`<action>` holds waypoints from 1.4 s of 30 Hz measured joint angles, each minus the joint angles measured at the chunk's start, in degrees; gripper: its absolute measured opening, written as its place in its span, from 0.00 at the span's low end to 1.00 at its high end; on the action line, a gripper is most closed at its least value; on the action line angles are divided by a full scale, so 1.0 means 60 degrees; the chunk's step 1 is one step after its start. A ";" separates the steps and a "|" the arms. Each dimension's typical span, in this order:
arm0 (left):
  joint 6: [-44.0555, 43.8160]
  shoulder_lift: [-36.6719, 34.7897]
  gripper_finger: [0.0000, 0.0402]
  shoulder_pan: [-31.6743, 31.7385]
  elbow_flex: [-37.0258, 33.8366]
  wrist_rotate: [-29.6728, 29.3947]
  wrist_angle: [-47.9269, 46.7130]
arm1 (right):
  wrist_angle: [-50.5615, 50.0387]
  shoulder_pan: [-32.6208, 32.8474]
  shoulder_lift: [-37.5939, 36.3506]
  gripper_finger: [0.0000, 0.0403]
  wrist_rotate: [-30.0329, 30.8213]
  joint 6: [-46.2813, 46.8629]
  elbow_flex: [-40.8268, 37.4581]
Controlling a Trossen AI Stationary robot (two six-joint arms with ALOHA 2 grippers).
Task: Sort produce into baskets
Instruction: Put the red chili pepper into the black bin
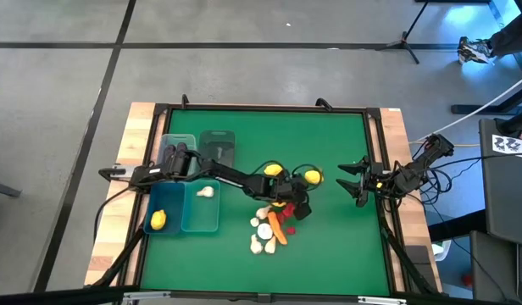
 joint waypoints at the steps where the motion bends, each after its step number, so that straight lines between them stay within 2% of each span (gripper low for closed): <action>1: 0.0081 0.0000 0.14 0.0000 0.0042 0.0000 0.0000 | 0.0000 -0.0002 0.0000 0.70 0.0000 0.0003 0.0002; 16: 0.0904 -0.0018 0.01 0.0000 0.0702 -0.0004 -0.0444 | 0.0000 0.0000 0.0000 0.70 -0.0004 0.0019 0.0001; 26: 0.1092 -0.0018 0.01 0.0004 0.0785 -0.0007 -0.0742 | 0.0000 -0.0002 -0.0003 0.70 -0.0004 0.0020 -0.0001; 32: 0.1738 -0.0022 0.11 -0.0014 0.0784 -0.0012 -0.1300 | 0.0000 0.0001 0.0000 0.70 -0.0004 0.0016 -0.0001; 36: 0.2350 -0.0022 0.25 -0.0121 0.0782 -0.0015 -0.1328 | 0.0000 0.0001 0.0000 0.70 -0.0004 0.0012 0.0002; 42: 0.2352 -0.0022 0.49 -0.0189 0.0782 -0.0011 -0.1320 | -0.0004 -0.0002 -0.0003 0.70 -0.0004 -0.0010 0.0002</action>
